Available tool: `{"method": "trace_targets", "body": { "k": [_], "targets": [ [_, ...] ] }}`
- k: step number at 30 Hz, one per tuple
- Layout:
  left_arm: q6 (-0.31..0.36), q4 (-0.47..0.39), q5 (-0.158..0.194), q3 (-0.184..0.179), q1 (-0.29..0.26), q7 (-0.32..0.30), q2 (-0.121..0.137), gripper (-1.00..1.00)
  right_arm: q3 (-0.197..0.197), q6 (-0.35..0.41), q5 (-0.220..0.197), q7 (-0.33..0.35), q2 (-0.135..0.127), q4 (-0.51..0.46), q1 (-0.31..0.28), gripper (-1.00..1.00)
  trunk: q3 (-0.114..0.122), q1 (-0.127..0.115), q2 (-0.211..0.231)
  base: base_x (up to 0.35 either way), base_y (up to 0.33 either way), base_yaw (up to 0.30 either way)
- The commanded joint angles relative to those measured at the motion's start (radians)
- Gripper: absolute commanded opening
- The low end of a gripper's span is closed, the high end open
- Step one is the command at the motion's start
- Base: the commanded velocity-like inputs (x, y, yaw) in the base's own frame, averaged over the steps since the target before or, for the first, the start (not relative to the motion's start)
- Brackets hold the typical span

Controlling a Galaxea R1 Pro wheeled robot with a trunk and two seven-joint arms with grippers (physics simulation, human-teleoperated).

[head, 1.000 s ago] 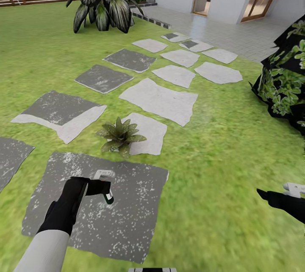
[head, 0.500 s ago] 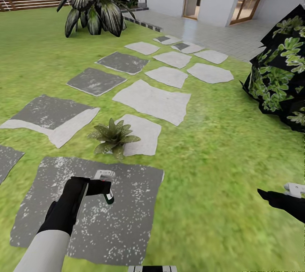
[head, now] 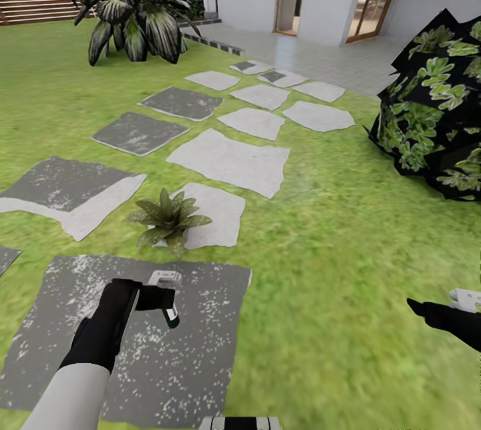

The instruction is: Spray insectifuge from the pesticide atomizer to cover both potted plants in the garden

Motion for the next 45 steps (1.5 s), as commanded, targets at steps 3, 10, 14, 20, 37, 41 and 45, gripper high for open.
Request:
{"method": "trace_targets", "body": {
  "k": [3,10,14,20,37,41,45],
  "targets": [
    [0.004,-0.001,-0.01,0.004,-0.001,-0.011,-0.001,-1.0,-0.001,0.002,0.011,0.01,0.0,-0.001,-0.001,1.0,-0.006,0.011,-0.022,0.0,0.0,-0.121],
    [0.002,0.003,-0.011,0.005,-0.001,-0.012,0.0,-1.0,-0.001,0.002,0.011,0.01,-0.001,-0.001,-0.002,1.0,-0.017,0.038,-0.071,0.0,0.0,-0.115],
    [0.003,0.001,-0.011,0.005,-0.001,-0.011,0.0,-1.0,-0.001,0.001,0.011,0.01,-0.001,-0.001,-0.002,1.0,-0.027,0.054,-0.099,0.0,0.0,-0.051],
    [0.003,-0.001,-0.011,0.003,-0.001,-0.012,-0.001,-1.0,-0.001,0.002,0.011,0.01,-0.001,-0.001,-0.003,1.0,-0.042,0.077,-0.141,0.0,0.0,-0.034],
    [0.003,-0.001,-0.011,0.003,-0.001,-0.012,-0.001,-1.0,-0.004,0.004,0.01,0.01,-0.002,-0.001,-0.004,1.0,-0.074,0.142,-0.26,0.0,0.0,-0.197],
    [0.003,-0.001,-0.011,0.003,0.0,-0.012,-0.001,-1.0,-0.004,0.004,0.01,0.01,-0.003,-0.001,-0.004,1.0,-0.081,0.157,-0.288,0.0,0.0,-0.215],
    [0.003,-0.001,-0.011,0.003,-0.001,-0.012,-0.001,-1.0,-0.004,0.004,0.01,0.01,-0.003,-0.001,-0.004,1.0,-0.079,0.161,-0.295,0.0,0.0,-0.208]
  ]
}}
